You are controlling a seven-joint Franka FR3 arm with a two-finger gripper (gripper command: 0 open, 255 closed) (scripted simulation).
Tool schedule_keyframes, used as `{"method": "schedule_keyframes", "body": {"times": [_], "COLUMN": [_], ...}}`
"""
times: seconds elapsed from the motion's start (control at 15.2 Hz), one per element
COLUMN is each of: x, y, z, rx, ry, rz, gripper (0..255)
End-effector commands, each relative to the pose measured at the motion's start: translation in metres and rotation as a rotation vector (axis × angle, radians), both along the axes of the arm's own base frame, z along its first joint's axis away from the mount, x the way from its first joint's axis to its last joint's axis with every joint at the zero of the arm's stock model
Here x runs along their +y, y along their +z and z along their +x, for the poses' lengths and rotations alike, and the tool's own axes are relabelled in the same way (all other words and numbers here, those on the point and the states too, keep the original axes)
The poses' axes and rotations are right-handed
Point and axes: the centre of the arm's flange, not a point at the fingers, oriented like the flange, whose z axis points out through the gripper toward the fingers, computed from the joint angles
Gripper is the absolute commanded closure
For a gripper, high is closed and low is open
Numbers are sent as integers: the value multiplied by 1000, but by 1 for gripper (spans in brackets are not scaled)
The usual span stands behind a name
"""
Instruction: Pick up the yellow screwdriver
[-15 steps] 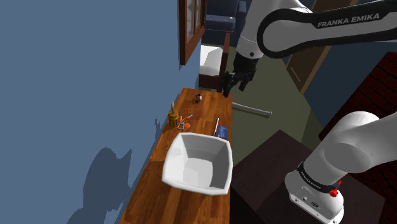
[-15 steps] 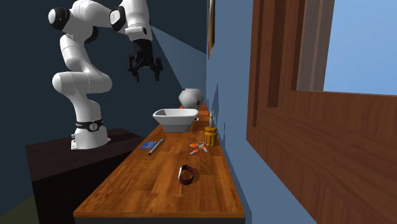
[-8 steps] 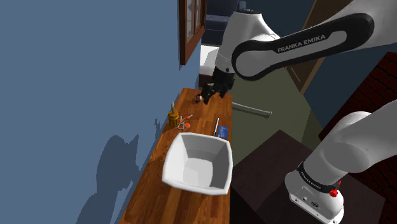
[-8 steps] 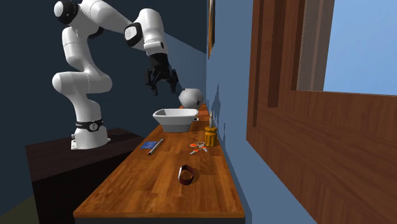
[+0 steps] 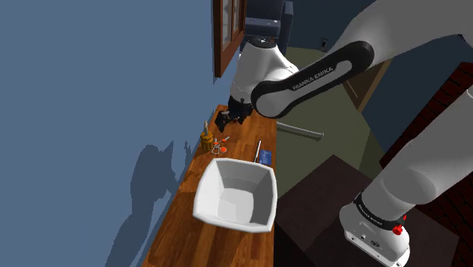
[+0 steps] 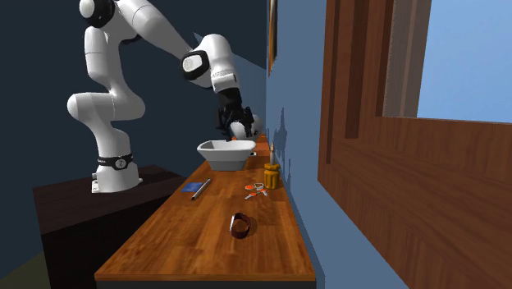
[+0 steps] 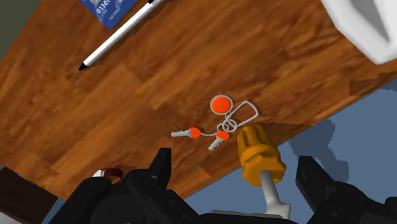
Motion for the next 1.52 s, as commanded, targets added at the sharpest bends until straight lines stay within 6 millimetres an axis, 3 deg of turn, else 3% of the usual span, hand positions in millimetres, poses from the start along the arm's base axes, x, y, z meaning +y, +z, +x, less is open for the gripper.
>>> {"method": "schedule_keyframes", "body": {"times": [0.0, 0.46, 0.99, 1.12, 1.19, 1.45], "x": [9, 55, 55, 55, 55, 55], "y": [-17, -64, -105, -105, -106, -105], "z": [18, 74, 75, 75, 75, 76], "rx": [-25, -104, -106, -106, -106, -106], "ry": [1, 6, 6, 6, 6, 6], "rz": [3, 4, 4, 4, 4, 4], "gripper": [0, 0, 0, 0, 255, 255]}}
